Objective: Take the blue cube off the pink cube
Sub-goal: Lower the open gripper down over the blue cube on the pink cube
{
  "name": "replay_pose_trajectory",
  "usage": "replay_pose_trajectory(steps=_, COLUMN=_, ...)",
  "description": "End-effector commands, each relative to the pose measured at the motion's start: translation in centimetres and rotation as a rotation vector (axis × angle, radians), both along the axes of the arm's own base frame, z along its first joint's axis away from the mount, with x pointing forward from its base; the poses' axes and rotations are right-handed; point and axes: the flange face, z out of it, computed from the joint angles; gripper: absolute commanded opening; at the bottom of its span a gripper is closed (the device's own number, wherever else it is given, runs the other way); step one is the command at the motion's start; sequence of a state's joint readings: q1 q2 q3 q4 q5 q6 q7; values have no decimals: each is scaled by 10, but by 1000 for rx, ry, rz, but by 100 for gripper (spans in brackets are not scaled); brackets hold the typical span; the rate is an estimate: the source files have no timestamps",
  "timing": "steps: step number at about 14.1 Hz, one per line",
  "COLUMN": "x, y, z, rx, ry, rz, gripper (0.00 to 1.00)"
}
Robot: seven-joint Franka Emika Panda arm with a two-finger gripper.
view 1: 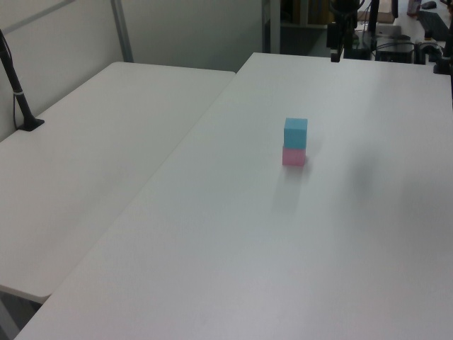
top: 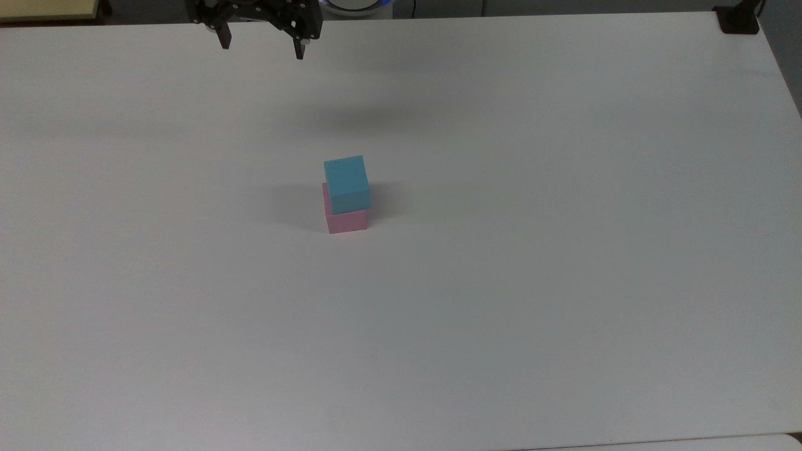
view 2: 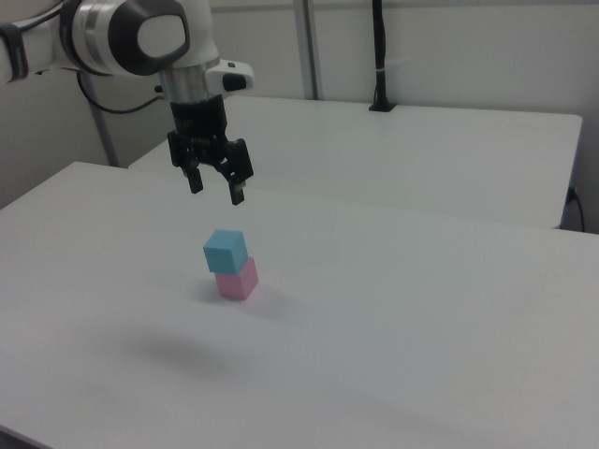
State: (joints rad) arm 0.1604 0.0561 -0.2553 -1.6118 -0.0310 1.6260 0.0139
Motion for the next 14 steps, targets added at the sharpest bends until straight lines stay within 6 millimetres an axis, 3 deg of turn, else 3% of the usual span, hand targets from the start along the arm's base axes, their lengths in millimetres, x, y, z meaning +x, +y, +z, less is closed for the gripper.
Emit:
replay_pose_trajectory(steps=1, x=-3, y=7, z=0, rx=-1, ry=7, rz=18, gripper=100)
replay_pose_trajectory(steps=14, x=12, y=15, z=-15, rx=-8, ry=14, rz=30, gripper=100)
